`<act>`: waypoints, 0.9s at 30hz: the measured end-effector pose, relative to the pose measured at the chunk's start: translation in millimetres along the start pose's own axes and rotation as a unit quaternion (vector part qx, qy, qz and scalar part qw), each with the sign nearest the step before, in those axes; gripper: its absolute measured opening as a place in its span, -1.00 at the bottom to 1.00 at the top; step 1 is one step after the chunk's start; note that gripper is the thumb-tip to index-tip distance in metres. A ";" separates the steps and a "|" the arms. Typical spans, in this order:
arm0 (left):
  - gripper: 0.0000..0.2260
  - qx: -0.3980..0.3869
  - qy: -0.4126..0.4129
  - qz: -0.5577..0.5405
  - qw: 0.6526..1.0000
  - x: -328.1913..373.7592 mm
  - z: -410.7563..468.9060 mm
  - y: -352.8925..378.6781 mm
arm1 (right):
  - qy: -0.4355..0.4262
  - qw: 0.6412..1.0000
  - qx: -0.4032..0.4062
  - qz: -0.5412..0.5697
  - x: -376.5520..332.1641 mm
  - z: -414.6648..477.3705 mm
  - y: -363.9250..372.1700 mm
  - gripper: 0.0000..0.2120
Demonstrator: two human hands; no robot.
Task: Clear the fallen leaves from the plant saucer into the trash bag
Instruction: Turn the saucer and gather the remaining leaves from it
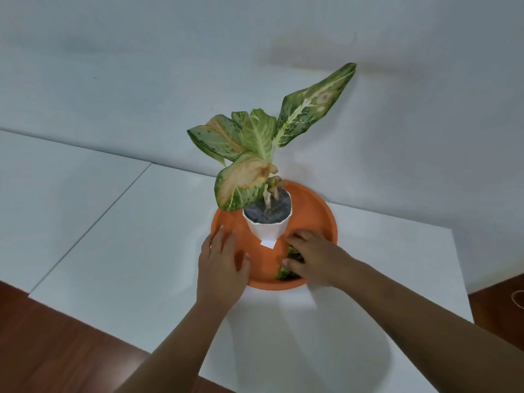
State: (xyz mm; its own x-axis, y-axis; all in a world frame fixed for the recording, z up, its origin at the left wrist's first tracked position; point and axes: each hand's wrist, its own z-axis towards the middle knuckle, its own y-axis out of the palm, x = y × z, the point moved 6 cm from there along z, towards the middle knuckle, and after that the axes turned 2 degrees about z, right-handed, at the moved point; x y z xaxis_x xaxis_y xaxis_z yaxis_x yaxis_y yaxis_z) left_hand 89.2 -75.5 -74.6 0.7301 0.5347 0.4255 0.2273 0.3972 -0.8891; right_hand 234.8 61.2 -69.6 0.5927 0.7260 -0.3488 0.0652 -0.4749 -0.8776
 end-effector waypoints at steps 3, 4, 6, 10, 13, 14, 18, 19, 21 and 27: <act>-0.61 -0.006 0.063 0.039 0.997 10.0 0.1 2.6 | -0.047 0.999 -0.008 0.003 -20.2 -17.8 16.2 -0.39; -0.64 -0.015 0.091 0.040 0.995 15.2 -0.1 3.1 | -0.059 0.998 -0.008 0.025 -24.7 -21.2 18.3 -0.41; -0.69 -0.058 0.128 0.030 0.990 24.7 -0.5 5.1 | -0.078 0.992 0.007 0.097 -28.8 -22.0 12.6 -0.50; -0.70 -0.151 0.135 0.011 0.979 34.3 0.9 8.6 | -0.047 0.993 0.038 0.105 -3.2 -10.0 -11.7 -0.46; -0.59 -0.220 0.108 -0.043 0.969 42.2 1.9 9.9 | -0.003 0.998 -0.034 0.051 16.5 -6.0 -20.3 -0.32; -0.54 -0.245 0.098 -0.050 0.963 45.6 2.5 12.0 | 0.003 0.998 -0.058 0.037 17.0 -5.3 -20.8 -0.31; -0.48 -0.292 0.068 -0.083 0.950 59.6 4.2 18.5 | -0.018 0.994 -0.083 0.069 0.2 -2.0 -16.5 -0.42; -0.48 -0.295 0.062 -0.093 0.949 61.2 4.3 19.2 | -0.024 0.991 -0.084 0.098 -2.5 -1.6 -14.6 -0.44; -0.48 -0.291 0.057 -0.098 0.950 62.6 5.6 20.1 | -0.011 0.981 -0.082 0.177 0.8 -0.9 -11.8 -0.44; -0.48 -0.280 0.075 -0.071 0.954 66.3 11.4 22.6 | 0.006 0.985 -0.078 0.151 5.3 0.2 -16.8 -0.38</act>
State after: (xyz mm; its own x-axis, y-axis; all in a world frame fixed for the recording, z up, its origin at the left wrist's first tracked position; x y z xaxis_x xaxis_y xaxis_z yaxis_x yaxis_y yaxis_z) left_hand 135.5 -22.6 -64.6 0.7410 0.3756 0.5567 0.6090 -0.0265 -0.7927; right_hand 236.7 73.1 -56.7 0.6139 0.5343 -0.5810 0.0062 -0.7393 -0.6733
